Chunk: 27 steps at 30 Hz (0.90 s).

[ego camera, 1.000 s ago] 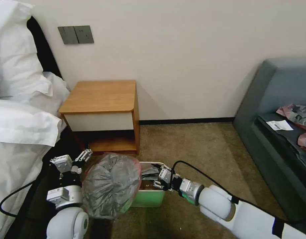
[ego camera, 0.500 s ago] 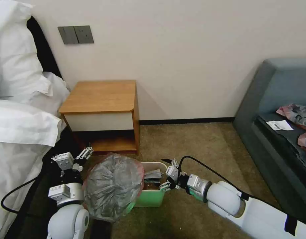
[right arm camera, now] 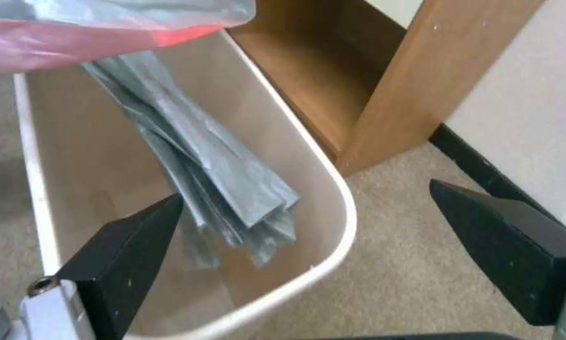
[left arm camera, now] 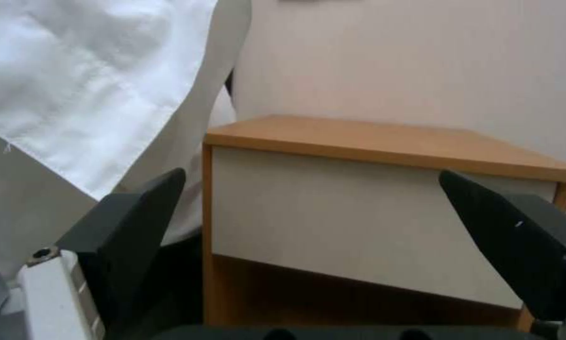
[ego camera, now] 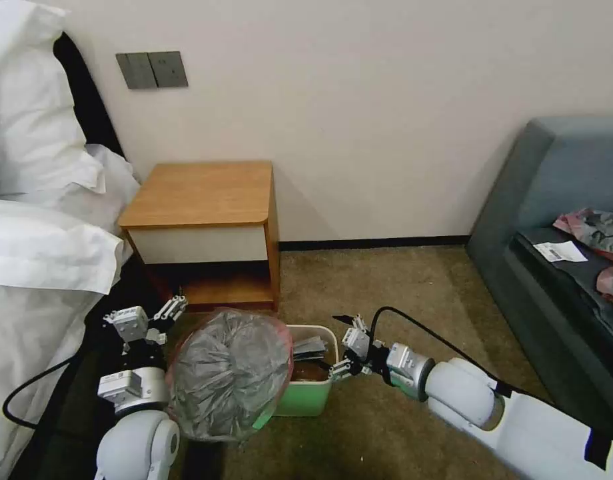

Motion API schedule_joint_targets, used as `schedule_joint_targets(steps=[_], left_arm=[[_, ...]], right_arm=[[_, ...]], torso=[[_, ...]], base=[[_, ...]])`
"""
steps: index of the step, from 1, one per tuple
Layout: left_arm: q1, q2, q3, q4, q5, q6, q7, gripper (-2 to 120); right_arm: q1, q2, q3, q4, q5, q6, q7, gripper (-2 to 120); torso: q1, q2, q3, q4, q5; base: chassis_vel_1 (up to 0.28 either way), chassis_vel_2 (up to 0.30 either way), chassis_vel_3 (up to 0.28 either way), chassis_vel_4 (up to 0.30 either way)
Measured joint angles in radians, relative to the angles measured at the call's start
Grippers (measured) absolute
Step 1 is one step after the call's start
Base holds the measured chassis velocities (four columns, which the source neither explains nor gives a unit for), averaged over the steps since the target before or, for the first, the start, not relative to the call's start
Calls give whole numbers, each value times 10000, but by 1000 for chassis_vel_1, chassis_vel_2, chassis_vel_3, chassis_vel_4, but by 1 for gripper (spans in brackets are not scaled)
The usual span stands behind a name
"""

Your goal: Pick up the garbage bag from the table and place it over the trash can.

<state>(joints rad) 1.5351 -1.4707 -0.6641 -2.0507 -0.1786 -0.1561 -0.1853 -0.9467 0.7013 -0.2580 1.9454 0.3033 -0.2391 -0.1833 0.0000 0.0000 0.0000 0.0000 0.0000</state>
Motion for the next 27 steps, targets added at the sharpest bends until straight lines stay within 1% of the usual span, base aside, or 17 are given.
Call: schedule_joint_targets(steps=[4,8,10,12,13,16,17,20,22,24,25,26,27], left_arm=[[-2,-7,6,0,39,0,5,100],[-5,12,23,-6,81,7,10,100],[-7,15,24,-6,82,9,10,100],[-44,27,48,-18,139,36,11,100],[-44,27,48,-18,139,36,11,100],[-29,71,73,-103,152,76,11,100],[-29,71,73,-103,152,76,11,100],[35,149,72,-182,152,86,11,100],[61,160,70,-221,148,89,10,100],[164,229,92,-525,-144,249,-2,100],[164,229,92,-525,-144,249,-2,100],[223,284,105,-760,-415,423,-26,100],[360,430,148,-1338,-1090,914,-109,100]], right_arm=[[-213,-169,260,144,-3,-7,-78,100],[-669,-303,870,409,-26,36,-215,100],[-716,-314,932,430,-29,45,-223,100],[-1358,-374,1773,636,-127,236,-316,100],[-1358,-374,1773,636,-127,236,-316,100],[-2100,-274,2652,842,-204,466,-347,100],[-2100,-274,2652,842,-204,466,-347,100],[-2680,-25,3275,1045,-251,620,-357,100],[-2761,29,3356,1065,-276,648,-354,100],[-2976,211,3579,1081,-357,752,-343,100],[-2976,211,3579,1081,-357,752,-343,100],[-3063,284,3678,1081,-379,796,-342,100],[-3223,410,3836,1079,-433,891,-340,100]], torso=[[0,0,0,0,0],[0,0,0,0,-1],[0,0,0,0,-1],[-1,0,0,-1,0],[-1,0,0,-1,0],[0,0,0,-1,0],[0,0,0,-1,0],[-1,0,0,-1,0],[0,0,0,0,-1],[0,0,0,1,-2],[0,0,0,1,-2],[-1,0,0,1,-3],[0,0,0,0,-2]], base=[[0,0,0,0],[0,0,0,0],[0,0,0,0],[0,0,0,0],[0,0,0,0],[0,0,0,0],[0,0,0,0],[0,0,0,0],[0,0,0,0],[0,0,0,0],[0,0,0,0],[0,0,0,0],[0,0,0,0]])
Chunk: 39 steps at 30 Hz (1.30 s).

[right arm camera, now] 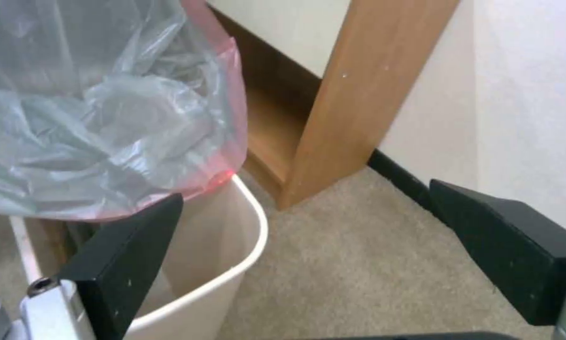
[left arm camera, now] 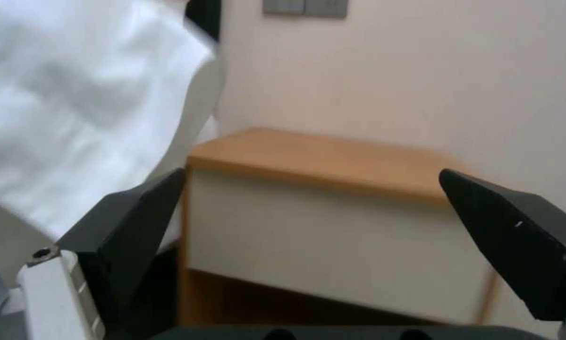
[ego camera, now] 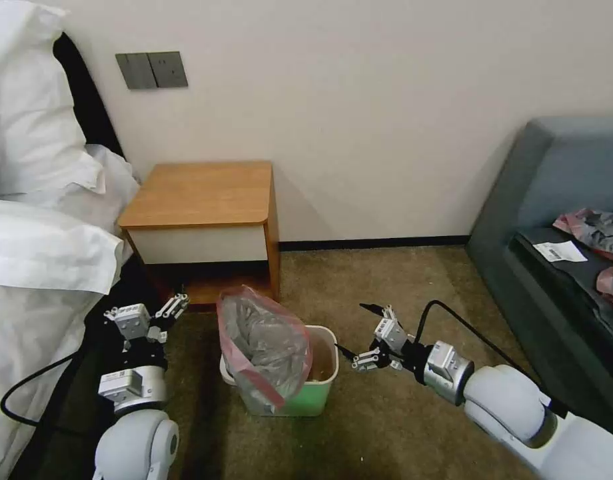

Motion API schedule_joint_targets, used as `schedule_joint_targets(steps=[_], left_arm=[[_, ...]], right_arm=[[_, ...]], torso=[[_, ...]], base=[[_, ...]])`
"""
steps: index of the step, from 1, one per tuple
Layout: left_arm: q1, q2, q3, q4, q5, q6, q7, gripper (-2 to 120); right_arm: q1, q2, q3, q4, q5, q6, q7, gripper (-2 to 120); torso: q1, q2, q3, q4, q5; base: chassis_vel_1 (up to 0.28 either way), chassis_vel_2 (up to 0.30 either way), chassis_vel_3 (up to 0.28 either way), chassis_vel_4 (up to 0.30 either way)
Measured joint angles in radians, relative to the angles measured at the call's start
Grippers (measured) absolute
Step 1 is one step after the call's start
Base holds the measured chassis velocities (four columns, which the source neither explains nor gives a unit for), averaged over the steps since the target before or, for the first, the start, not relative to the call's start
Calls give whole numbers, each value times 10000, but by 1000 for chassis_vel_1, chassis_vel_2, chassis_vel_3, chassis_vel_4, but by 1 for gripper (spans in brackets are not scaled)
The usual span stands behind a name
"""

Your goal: Pick up the garbage bag from the table and place it over the trash can.

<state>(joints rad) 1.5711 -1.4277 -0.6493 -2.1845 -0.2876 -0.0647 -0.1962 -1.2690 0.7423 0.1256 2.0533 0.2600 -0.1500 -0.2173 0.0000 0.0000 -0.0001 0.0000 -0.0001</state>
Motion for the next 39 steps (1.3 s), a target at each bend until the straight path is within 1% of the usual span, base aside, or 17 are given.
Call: schedule_joint_targets(steps=[1,3,5,6,7,9,10,11,13,14,15,16,17,20,22,34,39], left_arm=[[119,141,35,-518,-608,492,-99,100],[171,220,50,-802,-924,731,-159,100],[381,606,123,-2059,-2392,1821,-327,100],[434,733,144,-2396,-2892,2169,-347,100],[434,733,144,-2396,-2892,2169,-347,100],[484,912,162,-2869,-3842,2804,-398,100],[507,1144,168,-3187,-5149,3775,-504,100],[507,1144,168,-3187,-5149,3775,-504,100],[507,1355,172,-3259,-6184,4655,-478,100],[507,1355,172,-3259,-6184,4655,-478,100],[515,1523,177,-3273,-7007,5375,-242,100],[549,1583,203,-3273,-7442,5700,-95,100],[549,1583,203,-3273,-7442,5700,-95,100],[872,1412,360,-3255,-7887,5928,542,99],[922,1346,399,-3239,-7849,5943,580,98],[1203,1086,376,-3190,-7447,6306,321,95],[1214,992,396,-2784,-7061,6415,319,95]], right_arm=[[-103,97,109,-24,-55,92,0,100],[-157,140,156,-41,-84,136,0,100],[-361,387,318,-95,-227,299,-1,100],[-418,503,361,-110,-290,351,-1,100],[-418,503,361,-110,-290,351,-1,100],[-488,657,392,-132,-386,420,-6,100],[-549,890,405,-160,-510,513,-14,100],[-549,890,405,-160,-510,513,-14,100],[-588,1145,405,-198,-628,602,-21,100],[-588,1145,405,-198,-628,602,-21,100],[-603,1336,385,-229,-710,674,-34,100],[-618,1462,362,-257,-764,712,-52,100],[-618,1462,362,-257,-764,712,-52,100],[-660,1699,322,-421,-927,897,-146,100],[-660,1725,301,-460,-942,926,-167,100],[-566,1870,180,-712,-969,1255,-288,100],[-515,1892,139,-736,-976,1320,-325,100]], torso=[[0,0,0,0,1],[0,0,0,1,-1],[0,0,0,0,4],[0,0,0,0,4],[0,0,0,0,4],[0,1,0,1,3],[0,0,-1,0,6],[0,0,-1,0,6],[0,0,1,-1,-2],[0,0,1,-1,-2],[0,0,1,0,-1],[0,0,0,-2,-1],[0,0,0,-2,-1],[0,-1,0,0,1],[0,-1,0,0,1],[0,-1,1,0,2],[0,-1,1,0,2]], base=[[0,0,0,0],[0,0,0,0],[0,0,0,0],[0,0,0,0],[0,0,0,0],[0,0,0,0],[0,0,0,0],[0,0,0,0],[0,0,0,0],[0,0,0,0],[0,0,0,0],[0,0,0,0],[0,0,0,0],[0,0,0,0],[0,0,0,0],[0,0,0,0],[0,0,0,0]])
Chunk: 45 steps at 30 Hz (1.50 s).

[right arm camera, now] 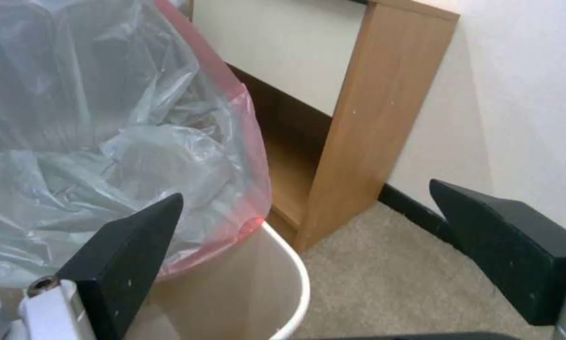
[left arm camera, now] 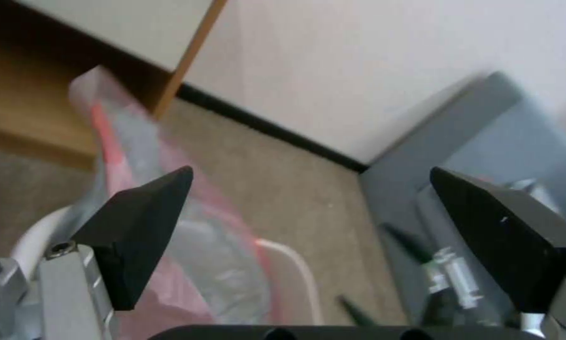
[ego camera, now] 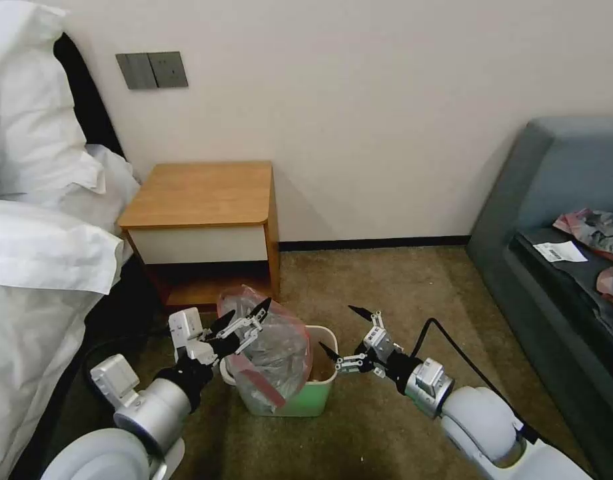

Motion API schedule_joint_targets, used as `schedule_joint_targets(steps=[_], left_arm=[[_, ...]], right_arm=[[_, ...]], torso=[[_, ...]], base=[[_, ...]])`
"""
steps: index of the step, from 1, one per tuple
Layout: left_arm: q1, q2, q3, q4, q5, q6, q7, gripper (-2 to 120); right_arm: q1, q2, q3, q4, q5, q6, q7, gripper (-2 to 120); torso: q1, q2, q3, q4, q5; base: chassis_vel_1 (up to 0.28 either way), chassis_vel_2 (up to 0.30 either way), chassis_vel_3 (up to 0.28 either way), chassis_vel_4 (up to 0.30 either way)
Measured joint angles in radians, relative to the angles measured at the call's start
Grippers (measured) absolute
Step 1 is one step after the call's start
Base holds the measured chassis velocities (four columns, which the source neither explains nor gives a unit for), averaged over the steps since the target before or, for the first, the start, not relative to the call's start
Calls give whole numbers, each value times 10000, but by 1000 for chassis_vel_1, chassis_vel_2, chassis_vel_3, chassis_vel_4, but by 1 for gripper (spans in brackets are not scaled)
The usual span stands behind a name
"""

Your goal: Pick up the garbage bag from the table and place it over the trash can.

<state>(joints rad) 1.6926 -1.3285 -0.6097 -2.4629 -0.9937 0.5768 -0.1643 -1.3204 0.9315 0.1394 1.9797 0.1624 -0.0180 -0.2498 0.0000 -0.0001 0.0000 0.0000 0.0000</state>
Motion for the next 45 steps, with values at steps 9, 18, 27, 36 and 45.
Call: schedule_joint_targets(steps=[9,18,27,36,45], left_arm=[[-10,213,-17,1040,822,90,182,96],[78,203,-57,1435,1738,-68,206,97],[38,120,-34,1868,2106,-207,206,97],[-99,-45,-21,2509,2510,-735,191,95],[-125,-153,-43,2771,2527,-901,159,82]], right_arm=[[23,21,28,-19,0,117,-16,100],[59,87,34,-84,-9,194,-22,100],[31,177,19,-84,-49,294,-33,100],[-71,190,108,-91,-73,395,-45,100],[-95,183,161,-116,-76,426,-47,100]], torso=[[0,0,0,0,-1],[0,0,0,0,-1],[0,1,0,0,-1],[0,0,0,0,-1],[0,1,0,0,0]], base=[[0,0,0,0],[0,0,0,0],[0,0,0,0],[0,0,0,0],[0,0,0,0]])
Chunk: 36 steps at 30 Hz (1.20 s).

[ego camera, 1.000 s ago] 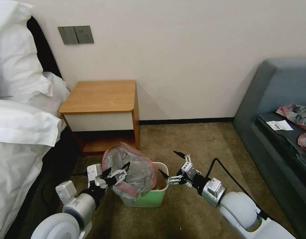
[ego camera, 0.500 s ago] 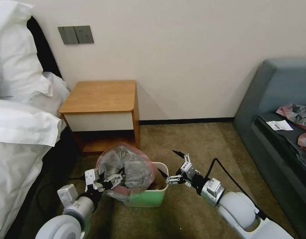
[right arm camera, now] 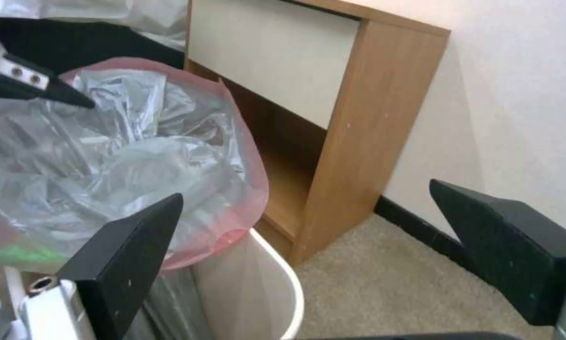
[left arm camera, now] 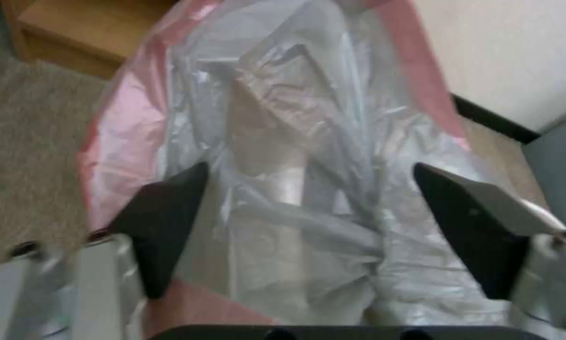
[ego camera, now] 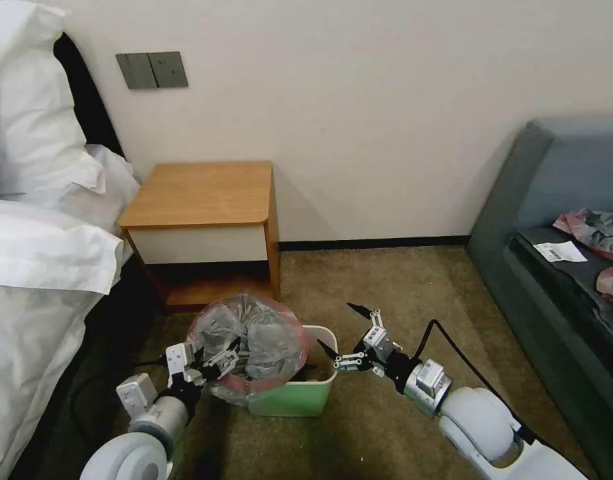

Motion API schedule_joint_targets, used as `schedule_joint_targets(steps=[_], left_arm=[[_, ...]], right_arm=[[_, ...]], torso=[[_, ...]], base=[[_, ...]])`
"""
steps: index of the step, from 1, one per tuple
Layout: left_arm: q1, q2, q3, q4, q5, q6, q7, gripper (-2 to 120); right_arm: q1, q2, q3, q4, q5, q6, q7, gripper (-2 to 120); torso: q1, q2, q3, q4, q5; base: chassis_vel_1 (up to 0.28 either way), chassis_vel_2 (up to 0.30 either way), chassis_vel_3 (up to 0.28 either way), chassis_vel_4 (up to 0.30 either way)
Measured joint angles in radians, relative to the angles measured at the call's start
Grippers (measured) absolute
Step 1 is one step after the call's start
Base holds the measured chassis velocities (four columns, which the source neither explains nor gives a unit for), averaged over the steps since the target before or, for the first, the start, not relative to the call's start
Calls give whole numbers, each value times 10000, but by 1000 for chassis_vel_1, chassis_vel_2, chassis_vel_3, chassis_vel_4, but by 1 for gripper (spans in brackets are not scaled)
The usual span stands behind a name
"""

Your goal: Pick up the garbage bag from the table and place it over the trash can.

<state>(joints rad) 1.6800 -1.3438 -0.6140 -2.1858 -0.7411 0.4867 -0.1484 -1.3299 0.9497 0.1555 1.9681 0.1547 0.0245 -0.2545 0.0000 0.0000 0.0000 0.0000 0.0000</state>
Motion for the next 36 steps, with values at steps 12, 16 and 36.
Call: schedule_joint_targets(steps=[12,16,36], left_arm=[[-202,-100,39,402,54,211,24,85],[-351,-129,52,531,69,316,56,91],[-887,-221,107,1272,290,565,70,91]], right_arm=[[-133,-79,112,18,18,98,-5,100],[-157,-82,130,29,21,127,-17,100],[-254,-98,244,-6,28,255,-63,100]], torso=[[0,0,0,0,0],[0,0,0,0,0],[0,0,0,0,0]], base=[[0,0,0,0],[0,0,0,0],[0,0,0,0]])
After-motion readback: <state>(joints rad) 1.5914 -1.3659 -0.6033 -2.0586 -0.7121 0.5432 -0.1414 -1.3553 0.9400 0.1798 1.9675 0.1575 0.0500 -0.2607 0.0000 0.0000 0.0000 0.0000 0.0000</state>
